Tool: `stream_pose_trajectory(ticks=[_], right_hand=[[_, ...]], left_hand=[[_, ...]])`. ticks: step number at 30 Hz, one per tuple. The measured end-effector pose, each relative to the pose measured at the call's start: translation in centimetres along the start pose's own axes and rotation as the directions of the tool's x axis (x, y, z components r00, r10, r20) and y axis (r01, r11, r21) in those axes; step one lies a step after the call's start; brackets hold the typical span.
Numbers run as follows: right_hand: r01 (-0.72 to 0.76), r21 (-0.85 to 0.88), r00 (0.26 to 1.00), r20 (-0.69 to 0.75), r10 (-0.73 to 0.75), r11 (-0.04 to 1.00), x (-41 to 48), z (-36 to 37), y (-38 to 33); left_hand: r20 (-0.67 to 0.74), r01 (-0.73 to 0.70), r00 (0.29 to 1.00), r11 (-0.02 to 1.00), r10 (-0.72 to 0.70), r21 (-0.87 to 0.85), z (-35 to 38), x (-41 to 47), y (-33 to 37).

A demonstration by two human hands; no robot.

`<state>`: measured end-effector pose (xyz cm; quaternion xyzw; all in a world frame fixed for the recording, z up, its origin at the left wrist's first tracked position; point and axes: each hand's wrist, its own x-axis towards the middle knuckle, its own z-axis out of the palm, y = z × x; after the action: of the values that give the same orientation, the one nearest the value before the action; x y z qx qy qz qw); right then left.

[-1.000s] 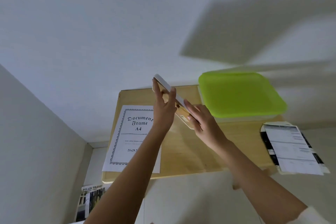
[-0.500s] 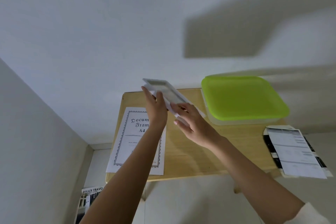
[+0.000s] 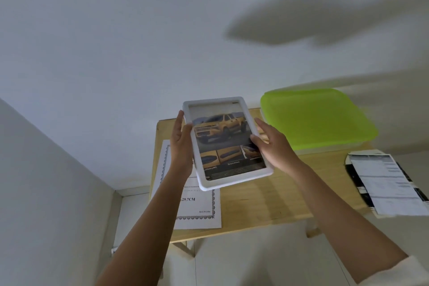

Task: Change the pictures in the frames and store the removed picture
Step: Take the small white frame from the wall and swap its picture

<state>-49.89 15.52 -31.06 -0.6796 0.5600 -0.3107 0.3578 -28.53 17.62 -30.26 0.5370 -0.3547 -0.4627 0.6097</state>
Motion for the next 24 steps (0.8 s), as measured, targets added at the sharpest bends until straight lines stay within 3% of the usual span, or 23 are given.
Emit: stream_pose_trajectory(ticks=[4,8,14,20,24], right_hand=[[-0.082,0.335,0.990,-0.083,0.116,0.939,0.1,0.0,1.0],[0.014,0.581,0.969,-0.209,0.132,0.814,0.8,-2.1,2.2],[0.117,0.616,0.944,-0.313,0.105,0.779,3.5,-9.6,5.7],[0.159,0.562,0.953,-0.302,0.023,0.812,8.6,-20.9,7.5],[0.248,0.532,0.938,-0.341,-0.063,0.809,12.6,-29.0,6.0]], left_hand=[[0.084,0.069,0.994,0.997,-0.066,-0.029,1.2,0.8,-0.6],[0.203,0.066,0.977,0.998,-0.062,-0.012,4.8,1.5,-1.0],[0.359,0.043,0.932,0.999,-0.040,0.000,13.3,1.8,-3.0],[0.286,-0.206,0.941,0.977,0.182,0.056,25.1,5.7,-0.5],[0.253,-0.304,0.917,0.951,0.309,-0.060,32.3,7.7,3.6]])
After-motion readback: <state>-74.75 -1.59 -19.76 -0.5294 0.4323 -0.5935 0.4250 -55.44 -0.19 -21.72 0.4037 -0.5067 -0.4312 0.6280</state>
